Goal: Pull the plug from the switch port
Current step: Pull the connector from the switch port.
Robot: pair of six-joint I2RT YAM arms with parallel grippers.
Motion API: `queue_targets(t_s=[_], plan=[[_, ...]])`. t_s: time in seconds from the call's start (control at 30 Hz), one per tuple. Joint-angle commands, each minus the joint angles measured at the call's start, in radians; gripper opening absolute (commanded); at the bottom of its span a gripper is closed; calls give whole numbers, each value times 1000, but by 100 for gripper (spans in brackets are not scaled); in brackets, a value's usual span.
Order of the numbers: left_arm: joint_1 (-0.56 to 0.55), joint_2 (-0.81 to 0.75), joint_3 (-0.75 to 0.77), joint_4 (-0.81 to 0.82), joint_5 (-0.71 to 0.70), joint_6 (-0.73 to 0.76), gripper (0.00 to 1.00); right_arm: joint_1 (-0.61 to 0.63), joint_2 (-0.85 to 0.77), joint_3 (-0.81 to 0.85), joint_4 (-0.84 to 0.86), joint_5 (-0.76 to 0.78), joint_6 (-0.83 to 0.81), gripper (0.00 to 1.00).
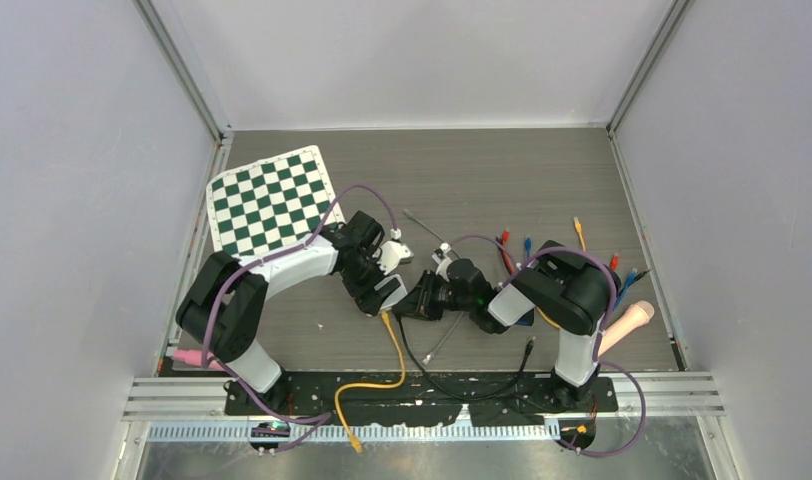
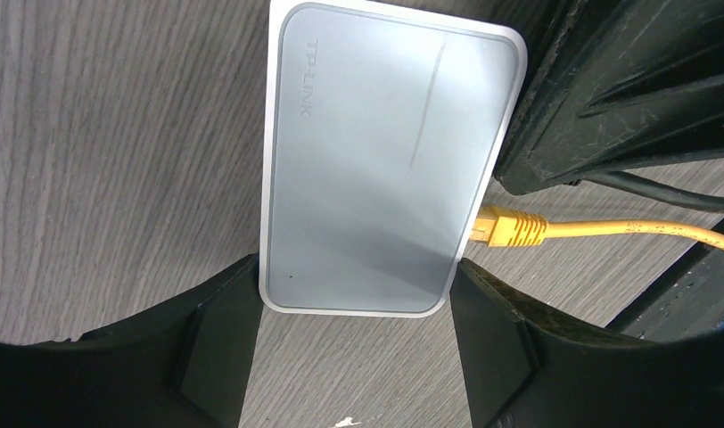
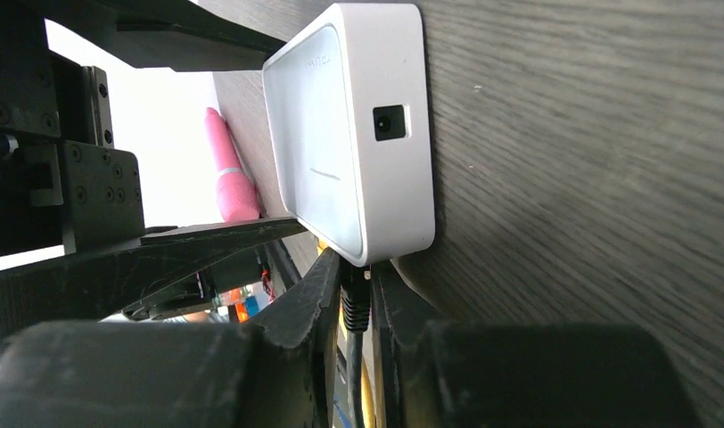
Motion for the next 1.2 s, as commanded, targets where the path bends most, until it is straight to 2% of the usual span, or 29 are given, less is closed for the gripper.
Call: queue_targets(t_s=[0.0,0.07,0.17,0.23,0.3,0.33,0.4,0.5,0.57,0.77,0.9,0.97,1.03,1.17], plan=[[-2,21,1,15,-15,-23,64,16,-48,0,25,-85,-42,5],[-3,23,1,16,-19,-25,64,20,-99,19,-140,-70,-119,5],[-3,23,1,18,-26,-28,64,26,-151,35,-211,-81,-177,5],[-2,25,3,18,-27,-29,64,31,-151,28,-187,-107,-164,5],[-3,25,1,19,-31,-31,64,36,-128,5,-93,-143,-112,5],[-3,24,0,18,-32,-31,64,38,-115,-17,16,-149,-89,5],[-3,22,0,20,-33,-31,64,44,-81,-35,82,-158,-30,5],[-3,18,-2,23,-34,-32,64,45,-82,-56,92,-120,-13,5],[-2,14,-5,25,-34,-33,65,45,-127,-69,35,-72,-38,5],[-2,-8,-21,43,-51,-42,65,45,-403,-78,-398,168,-187,5],[-2,-27,-34,55,-53,-42,66,45,-679,-97,-602,348,-230,5],[-3,-29,-36,57,-54,-43,66,46,-870,-103,-685,448,-240,5],[-2,-27,-34,58,-57,-43,66,44,-982,-88,-772,536,-247,5],[-3,-26,-34,56,-60,-45,66,22,-1055,16,-915,646,-273,5]])
